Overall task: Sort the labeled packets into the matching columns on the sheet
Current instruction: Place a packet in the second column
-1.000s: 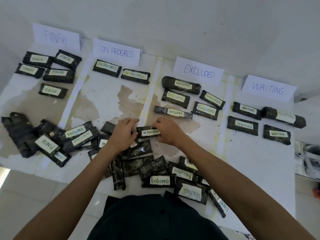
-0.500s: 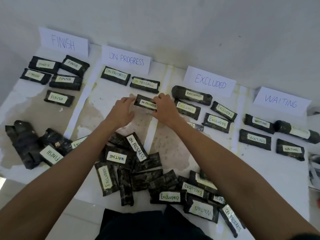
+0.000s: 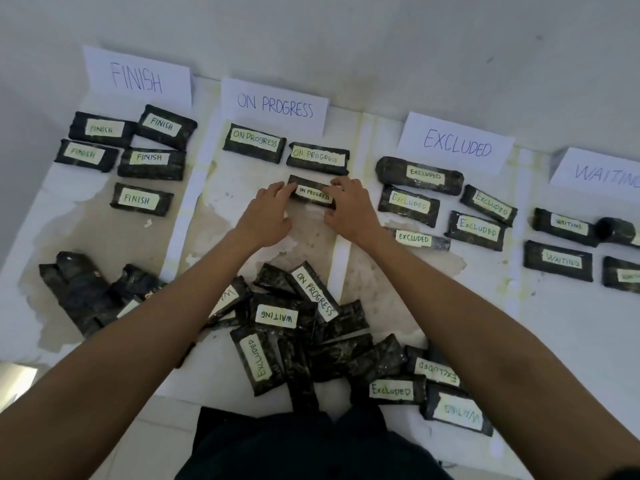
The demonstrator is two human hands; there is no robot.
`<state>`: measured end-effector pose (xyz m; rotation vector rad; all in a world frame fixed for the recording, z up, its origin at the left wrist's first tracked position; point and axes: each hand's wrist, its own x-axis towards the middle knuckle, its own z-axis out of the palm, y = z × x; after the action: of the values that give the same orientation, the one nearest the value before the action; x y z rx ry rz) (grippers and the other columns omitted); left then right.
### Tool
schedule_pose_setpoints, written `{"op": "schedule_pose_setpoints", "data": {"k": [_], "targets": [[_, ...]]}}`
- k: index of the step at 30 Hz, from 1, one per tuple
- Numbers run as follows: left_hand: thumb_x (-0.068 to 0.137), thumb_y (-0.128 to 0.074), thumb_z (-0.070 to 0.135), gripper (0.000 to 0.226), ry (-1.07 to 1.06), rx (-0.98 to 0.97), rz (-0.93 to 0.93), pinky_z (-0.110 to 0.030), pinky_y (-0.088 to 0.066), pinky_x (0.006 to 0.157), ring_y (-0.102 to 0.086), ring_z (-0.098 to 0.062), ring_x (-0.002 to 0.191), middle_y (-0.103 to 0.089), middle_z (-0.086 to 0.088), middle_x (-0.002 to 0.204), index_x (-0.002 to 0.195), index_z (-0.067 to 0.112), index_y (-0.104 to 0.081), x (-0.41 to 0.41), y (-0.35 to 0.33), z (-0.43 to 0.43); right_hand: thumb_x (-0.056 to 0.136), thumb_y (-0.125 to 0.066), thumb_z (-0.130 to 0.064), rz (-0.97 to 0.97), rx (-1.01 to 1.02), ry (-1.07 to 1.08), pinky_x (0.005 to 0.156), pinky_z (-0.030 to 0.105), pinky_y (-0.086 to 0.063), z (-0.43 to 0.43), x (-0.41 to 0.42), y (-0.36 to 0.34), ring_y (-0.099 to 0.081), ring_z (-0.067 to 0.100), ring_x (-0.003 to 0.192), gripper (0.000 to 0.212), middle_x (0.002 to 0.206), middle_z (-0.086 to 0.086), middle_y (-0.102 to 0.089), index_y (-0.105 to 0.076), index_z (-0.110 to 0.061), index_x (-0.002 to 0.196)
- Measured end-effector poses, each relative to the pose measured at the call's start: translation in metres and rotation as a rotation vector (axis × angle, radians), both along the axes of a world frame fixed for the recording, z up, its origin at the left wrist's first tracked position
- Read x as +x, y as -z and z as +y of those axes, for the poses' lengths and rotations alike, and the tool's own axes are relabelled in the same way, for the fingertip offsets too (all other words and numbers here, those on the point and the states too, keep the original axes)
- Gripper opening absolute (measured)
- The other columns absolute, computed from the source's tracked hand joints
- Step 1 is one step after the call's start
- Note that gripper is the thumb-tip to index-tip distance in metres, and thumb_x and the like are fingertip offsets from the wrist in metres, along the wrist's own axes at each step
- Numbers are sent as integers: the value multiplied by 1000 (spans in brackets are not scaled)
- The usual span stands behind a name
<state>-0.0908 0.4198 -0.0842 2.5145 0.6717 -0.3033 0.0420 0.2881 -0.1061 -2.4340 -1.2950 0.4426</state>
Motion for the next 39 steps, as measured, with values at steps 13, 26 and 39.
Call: {"op": "schedule_pose_setpoints", "data": {"k": [13, 26, 39], "targets": [[89, -51, 16, 55, 117, -188, 46, -43, -36, 105, -39, -30, 125, -45, -11, 138, 141, 15, -35, -94, -18, -47, 75, -71, -27, 285, -410, 122, 77, 36, -53, -58, -132, -50, -61, 25, 94, 44, 107, 7, -62, -57, -15, 116], [90, -52, 15, 57, -7, -216, -67, -41, -33, 104, -34, -30, 130, -41, -13, 141, 143, 14, -30, -103, -34, 37, 85, -67, -32, 171, -54, 162, 82, 33, -46, 32, -117, -66, -59, 28, 97, 34, 104, 12, -64, -64, -13, 112], [89, -52, 18, 73, -88, -177, -42, -47, -37, 102, -36, -36, 128, -38, -20, 139, 148, 11, -10, -54, -12, 131, 90, -56, -41, 78, -9, -20, 92, 42, -44, 141, -64, -30, -52, 32, 104, 52, 113, 18, -55, -54, -4, 126]]}}
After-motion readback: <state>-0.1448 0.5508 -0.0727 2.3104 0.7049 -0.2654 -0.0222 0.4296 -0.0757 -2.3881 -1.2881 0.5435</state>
